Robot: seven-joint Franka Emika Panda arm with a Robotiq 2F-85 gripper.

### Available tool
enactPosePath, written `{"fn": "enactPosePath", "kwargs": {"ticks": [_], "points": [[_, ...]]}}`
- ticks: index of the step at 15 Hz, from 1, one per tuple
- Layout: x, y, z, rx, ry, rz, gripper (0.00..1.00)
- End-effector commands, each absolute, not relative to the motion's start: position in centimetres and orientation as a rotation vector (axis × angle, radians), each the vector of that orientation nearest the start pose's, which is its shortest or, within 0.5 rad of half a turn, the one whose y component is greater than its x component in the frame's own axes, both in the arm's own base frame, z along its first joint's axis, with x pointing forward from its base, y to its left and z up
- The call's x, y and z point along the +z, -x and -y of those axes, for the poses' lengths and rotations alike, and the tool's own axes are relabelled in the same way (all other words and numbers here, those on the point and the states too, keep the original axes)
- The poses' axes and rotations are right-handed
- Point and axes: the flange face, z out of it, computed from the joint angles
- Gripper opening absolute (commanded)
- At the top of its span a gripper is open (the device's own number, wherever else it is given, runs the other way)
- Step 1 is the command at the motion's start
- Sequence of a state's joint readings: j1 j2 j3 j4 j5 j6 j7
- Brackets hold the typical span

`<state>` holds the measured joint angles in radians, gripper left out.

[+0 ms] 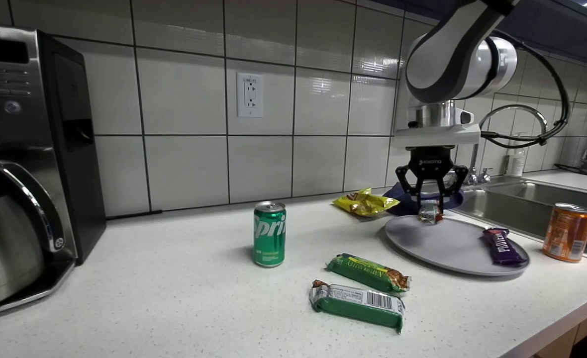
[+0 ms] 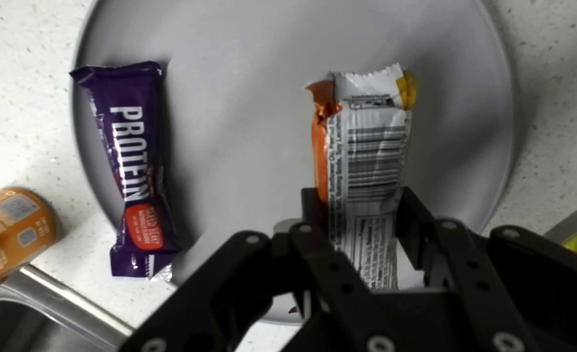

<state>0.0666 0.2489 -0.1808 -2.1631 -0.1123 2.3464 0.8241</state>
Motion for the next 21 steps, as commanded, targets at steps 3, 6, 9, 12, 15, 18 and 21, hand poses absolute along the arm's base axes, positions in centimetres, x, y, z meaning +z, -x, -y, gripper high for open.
{"fn": "enactPosePath", "kwargs": {"ticks": [3,6,9,12,15,18,21], "points": [[27.3,-53.6,8.1,0.031,2.974,-1.479,0.16],[26.7,-53.1,9.0,0.049,2.968,-1.534,0.16],[26.2,-52.7,9.9,0.064,2.959,-1.587,0.16],[25.5,-52.3,10.8,0.078,2.947,-1.638,0.16],[24.9,-52.1,11.4,0.089,2.94,-1.661,0.16],[24.3,-52.0,11.8,0.098,2.939,-1.659,0.16],[23.7,-51.9,12.1,0.116,2.94,-1.668,0.16]]}}
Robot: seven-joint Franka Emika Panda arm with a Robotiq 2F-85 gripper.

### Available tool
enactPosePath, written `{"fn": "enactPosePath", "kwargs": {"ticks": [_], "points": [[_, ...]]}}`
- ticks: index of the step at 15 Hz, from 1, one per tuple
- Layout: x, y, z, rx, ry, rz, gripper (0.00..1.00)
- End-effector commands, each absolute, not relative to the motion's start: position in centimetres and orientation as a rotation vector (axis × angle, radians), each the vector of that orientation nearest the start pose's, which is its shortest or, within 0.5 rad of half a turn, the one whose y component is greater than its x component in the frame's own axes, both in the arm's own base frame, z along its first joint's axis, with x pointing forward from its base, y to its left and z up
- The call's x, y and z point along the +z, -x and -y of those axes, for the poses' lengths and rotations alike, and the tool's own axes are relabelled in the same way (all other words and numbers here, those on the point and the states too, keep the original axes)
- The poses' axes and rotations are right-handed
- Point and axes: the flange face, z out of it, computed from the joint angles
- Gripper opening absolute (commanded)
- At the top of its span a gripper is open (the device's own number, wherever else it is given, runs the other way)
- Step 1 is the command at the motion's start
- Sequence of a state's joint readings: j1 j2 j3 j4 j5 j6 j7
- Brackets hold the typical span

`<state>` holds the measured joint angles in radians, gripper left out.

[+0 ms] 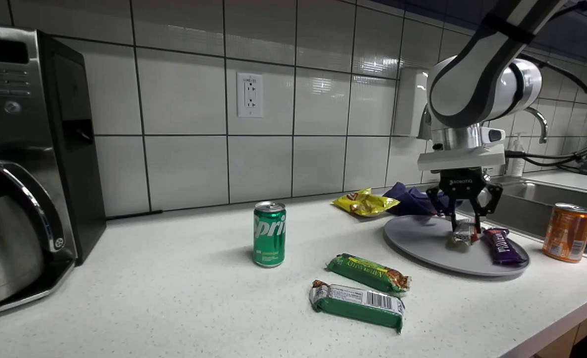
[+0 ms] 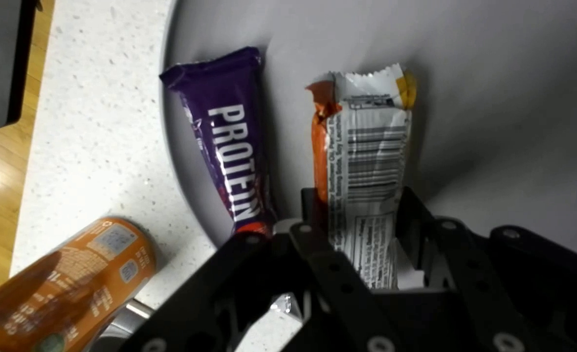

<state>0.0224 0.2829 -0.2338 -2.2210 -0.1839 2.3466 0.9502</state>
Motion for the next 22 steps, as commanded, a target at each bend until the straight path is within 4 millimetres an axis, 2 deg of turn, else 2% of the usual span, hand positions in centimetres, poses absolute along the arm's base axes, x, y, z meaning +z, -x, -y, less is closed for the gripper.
{"fn": "enactPosePath", "kwargs": {"ticks": [1,4,5,6,10,11,14,22], "points": [[23.5,-51.9,12.2,0.123,2.941,-1.67,0.16],[22.9,-51.7,12.4,0.141,2.943,-1.679,0.16],[22.9,-51.7,12.4,0.153,2.939,-1.681,0.52],[23.0,-51.7,12.4,0.152,2.94,-1.679,0.67],[23.9,-52.1,11.9,0.138,2.943,-1.658,0.95],[24.3,-52.3,11.5,0.13,2.947,-1.642,0.99],[25.3,-53.2,10.1,0.088,2.959,-1.583,1.0],[28.2,-55.7,4.1,-0.021,2.994,-1.327,1.0]]}}
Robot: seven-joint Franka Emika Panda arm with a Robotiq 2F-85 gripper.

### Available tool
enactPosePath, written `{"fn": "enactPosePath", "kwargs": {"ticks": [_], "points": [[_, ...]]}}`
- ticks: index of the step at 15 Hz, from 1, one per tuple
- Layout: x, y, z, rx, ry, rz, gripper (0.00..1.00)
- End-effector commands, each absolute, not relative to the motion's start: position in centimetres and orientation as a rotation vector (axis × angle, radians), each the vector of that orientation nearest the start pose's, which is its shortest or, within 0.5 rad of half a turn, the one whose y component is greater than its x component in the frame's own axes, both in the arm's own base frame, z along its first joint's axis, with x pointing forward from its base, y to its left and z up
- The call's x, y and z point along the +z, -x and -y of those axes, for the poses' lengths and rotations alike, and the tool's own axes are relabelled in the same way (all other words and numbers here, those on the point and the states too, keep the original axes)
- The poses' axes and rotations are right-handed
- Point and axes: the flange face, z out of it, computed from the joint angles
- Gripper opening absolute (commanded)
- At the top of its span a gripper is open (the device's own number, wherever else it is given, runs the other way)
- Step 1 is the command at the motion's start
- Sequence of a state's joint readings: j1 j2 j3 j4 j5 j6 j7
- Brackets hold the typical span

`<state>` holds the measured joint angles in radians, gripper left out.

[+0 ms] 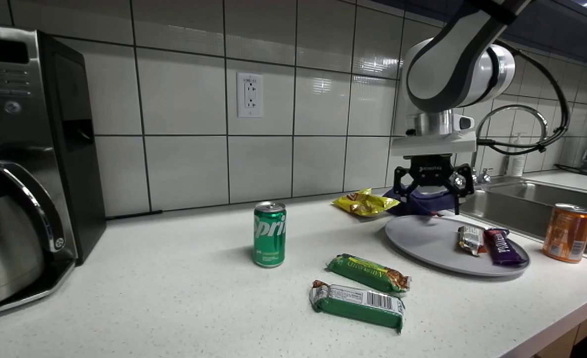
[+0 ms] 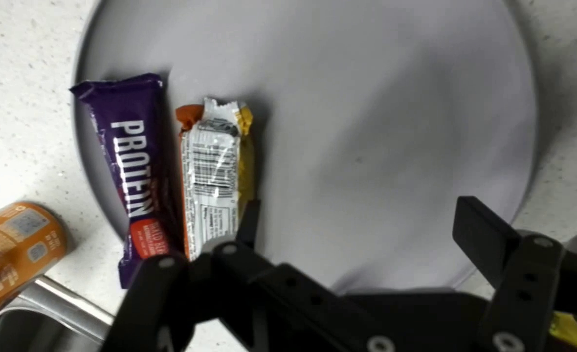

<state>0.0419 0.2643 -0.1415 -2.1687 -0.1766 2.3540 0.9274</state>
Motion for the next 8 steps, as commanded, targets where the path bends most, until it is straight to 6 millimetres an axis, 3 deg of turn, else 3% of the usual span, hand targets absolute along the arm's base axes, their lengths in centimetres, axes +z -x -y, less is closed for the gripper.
{"fn": "enactPosePath", "kwargs": {"ticks": [1,5,6,8], "points": [[28.5,-55.9,3.3,-0.031,2.999,-1.288,1.0],[28.9,-56.7,0.8,-0.035,3.003,-1.138,1.0],[27.9,-56.4,1.5,-0.027,3.01,-1.224,1.0],[28.1,-56.6,0.8,-0.025,3.008,-1.18,1.0]]}}
